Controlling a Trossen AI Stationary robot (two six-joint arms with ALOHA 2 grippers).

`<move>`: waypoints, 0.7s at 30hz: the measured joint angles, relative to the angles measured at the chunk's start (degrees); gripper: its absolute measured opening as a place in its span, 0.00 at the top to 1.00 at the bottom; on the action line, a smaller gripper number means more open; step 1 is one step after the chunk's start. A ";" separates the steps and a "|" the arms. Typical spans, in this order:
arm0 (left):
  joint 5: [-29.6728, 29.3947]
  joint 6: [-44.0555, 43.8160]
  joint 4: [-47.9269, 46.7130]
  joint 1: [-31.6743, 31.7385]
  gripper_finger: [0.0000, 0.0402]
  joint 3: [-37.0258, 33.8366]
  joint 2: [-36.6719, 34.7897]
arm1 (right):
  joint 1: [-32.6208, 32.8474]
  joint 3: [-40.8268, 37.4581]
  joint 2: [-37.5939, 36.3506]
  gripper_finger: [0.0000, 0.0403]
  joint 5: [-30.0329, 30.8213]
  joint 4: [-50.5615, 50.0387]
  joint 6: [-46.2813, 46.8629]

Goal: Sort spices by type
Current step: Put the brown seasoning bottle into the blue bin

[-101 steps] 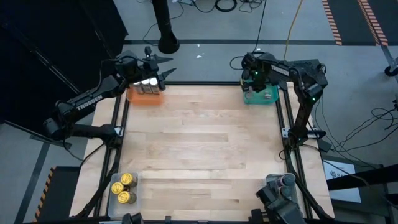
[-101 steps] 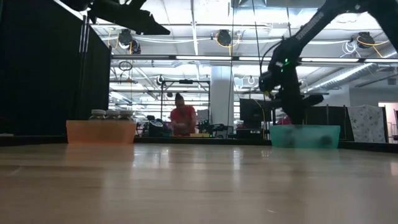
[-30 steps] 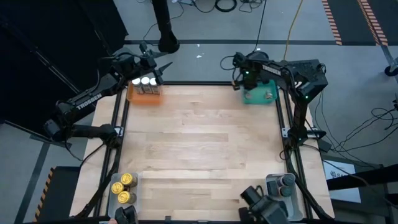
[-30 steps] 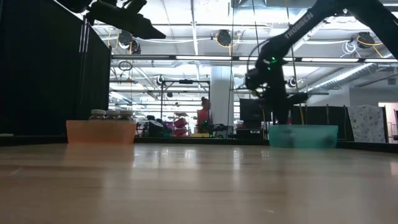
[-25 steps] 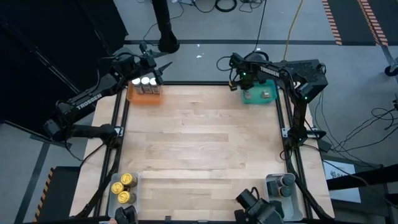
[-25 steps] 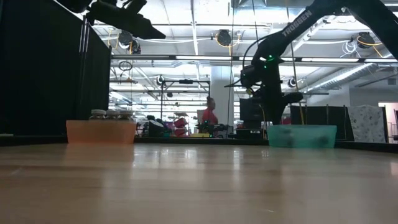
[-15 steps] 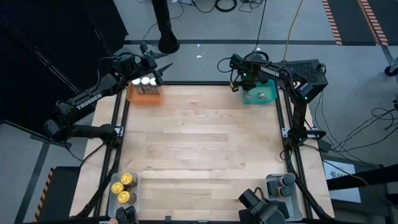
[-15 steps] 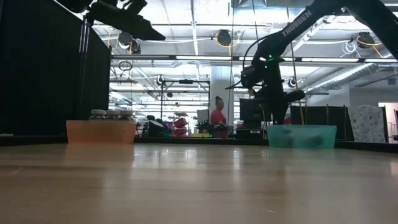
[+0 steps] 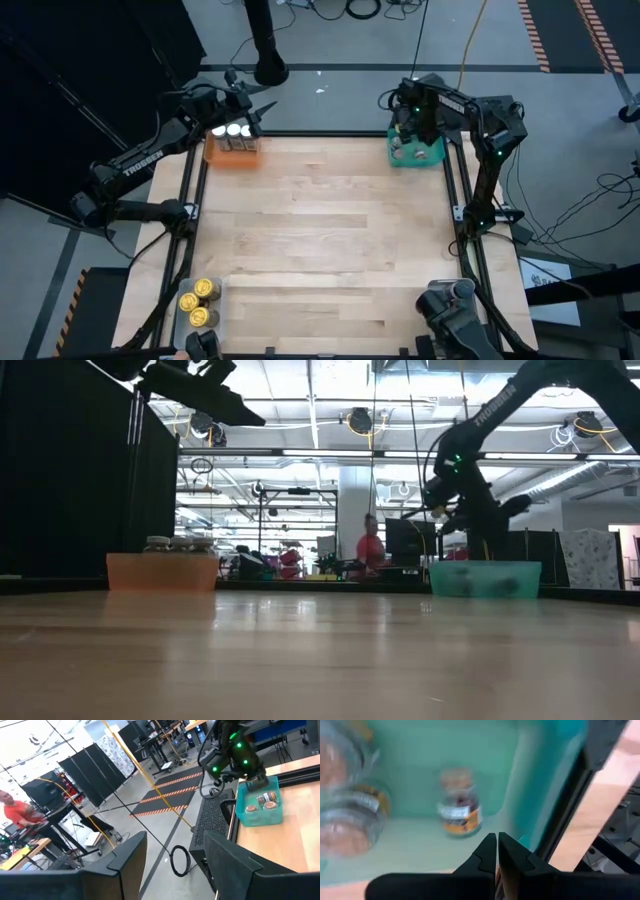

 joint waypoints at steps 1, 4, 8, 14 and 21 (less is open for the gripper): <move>0.00 0.00 -0.03 0.13 0.49 0.00 0.00 | -0.16 -0.50 0.00 1.00 -0.46 0.09 -0.47; 0.01 0.00 -0.01 0.14 0.49 0.00 0.00 | 0.20 -1.42 0.00 0.95 -1.66 2.93 -2.11; 0.00 0.17 0.06 0.16 0.49 0.00 0.00 | 1.56 -2.59 0.00 0.85 -1.80 5.73 -3.70; 0.00 0.28 0.10 0.26 0.49 0.00 0.00 | 1.24 -4.84 0.00 0.63 -0.61 7.49 -3.73; 0.01 0.20 0.10 0.75 0.49 0.00 0.00 | -0.96 -6.83 0.02 0.44 -2.27 8.70 -5.09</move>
